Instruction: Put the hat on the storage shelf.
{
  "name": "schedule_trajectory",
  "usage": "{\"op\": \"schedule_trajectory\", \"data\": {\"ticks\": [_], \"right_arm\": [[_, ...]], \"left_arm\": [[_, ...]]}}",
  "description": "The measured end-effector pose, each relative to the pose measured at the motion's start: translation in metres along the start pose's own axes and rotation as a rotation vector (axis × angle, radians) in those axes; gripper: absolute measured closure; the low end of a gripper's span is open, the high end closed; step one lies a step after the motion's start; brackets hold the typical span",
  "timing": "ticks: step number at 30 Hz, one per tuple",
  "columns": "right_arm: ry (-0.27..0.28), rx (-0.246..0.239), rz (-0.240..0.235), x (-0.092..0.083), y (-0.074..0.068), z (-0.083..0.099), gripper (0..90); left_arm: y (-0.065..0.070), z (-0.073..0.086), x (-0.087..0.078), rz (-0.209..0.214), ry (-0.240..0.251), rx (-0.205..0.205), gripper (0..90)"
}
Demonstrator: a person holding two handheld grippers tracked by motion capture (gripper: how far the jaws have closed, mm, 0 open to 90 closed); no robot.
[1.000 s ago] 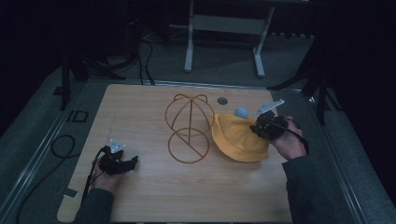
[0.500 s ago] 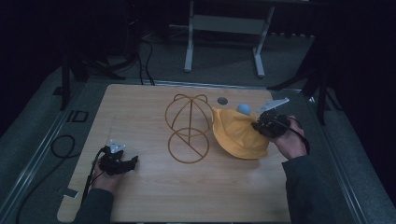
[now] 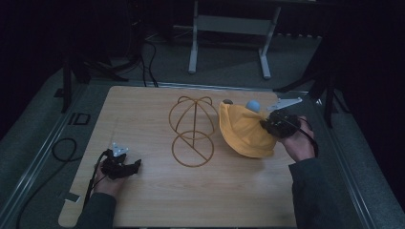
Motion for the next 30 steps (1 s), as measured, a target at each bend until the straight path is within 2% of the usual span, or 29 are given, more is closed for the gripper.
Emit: {"op": "schedule_trajectory", "data": {"ticks": [16, 22, 30], "right_arm": [[0.046, 0.018, 0.008, -0.014, 0.004, -0.002, 84.9], [0.068, 0.024, -0.014, -0.019, 0.005, -0.004, 84.9], [0.094, 0.022, -0.013, -0.026, 0.005, -0.005, 84.9]], "left_arm": [[0.0, 0.0, 0.0, -0.001, 0.0, 0.001, 32.6], [0.0, 0.0, 0.0, 0.0, 0.001, 0.0, 32.6], [0.0, 0.0, 0.0, 0.0, 0.0, 0.0, 32.5]]}}
Point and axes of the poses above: each handheld gripper's, and its own axes: x roughly forward along the jaws, z roughly out of its underside, y roughly to its right, the point moved 2 cm from there along x, roughly forward along the jaws, and after that the axes turned 3 degrees about -y, right-handed, at the moved point
